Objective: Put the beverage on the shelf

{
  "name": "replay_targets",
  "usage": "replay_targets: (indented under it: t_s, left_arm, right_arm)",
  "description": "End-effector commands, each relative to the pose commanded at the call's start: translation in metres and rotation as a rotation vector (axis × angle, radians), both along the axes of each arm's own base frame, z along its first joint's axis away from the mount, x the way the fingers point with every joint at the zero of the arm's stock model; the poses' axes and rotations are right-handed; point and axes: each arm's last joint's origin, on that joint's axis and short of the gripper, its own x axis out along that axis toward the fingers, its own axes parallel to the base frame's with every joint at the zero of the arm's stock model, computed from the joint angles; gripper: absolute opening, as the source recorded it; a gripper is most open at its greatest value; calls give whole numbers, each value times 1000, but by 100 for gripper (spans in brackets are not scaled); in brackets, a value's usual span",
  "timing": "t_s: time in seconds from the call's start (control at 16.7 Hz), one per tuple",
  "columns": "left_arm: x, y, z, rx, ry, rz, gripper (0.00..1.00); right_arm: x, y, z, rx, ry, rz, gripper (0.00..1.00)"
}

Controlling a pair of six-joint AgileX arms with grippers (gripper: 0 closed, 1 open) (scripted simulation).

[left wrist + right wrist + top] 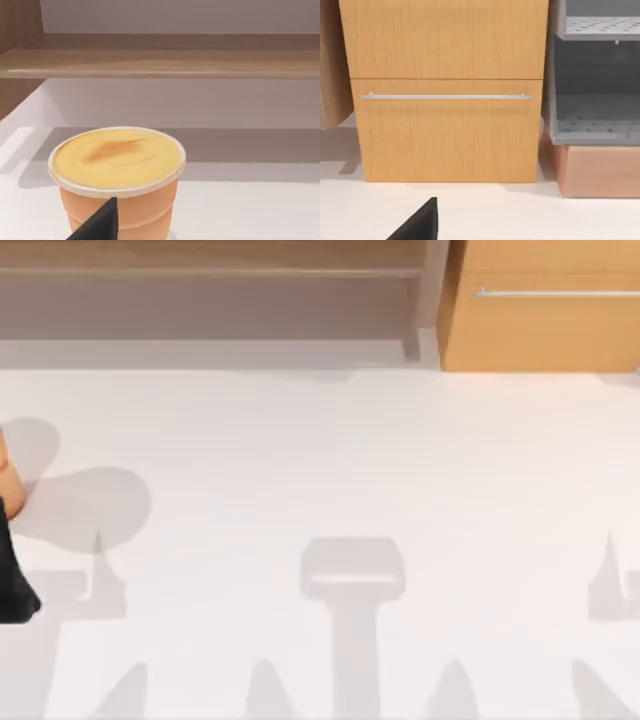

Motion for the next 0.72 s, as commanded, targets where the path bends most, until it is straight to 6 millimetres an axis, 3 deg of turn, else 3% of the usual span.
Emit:
replay_targets:
  t_s: [0.36,0.72]
  left_arm:
    - [6,4,3,9,-4,-4,100]
    - [35,19,0,21,60,-10,100]
  right_arm:
    - [0,0,0,0,0,0,100]
    - [0,0,0,0,0,0,100]
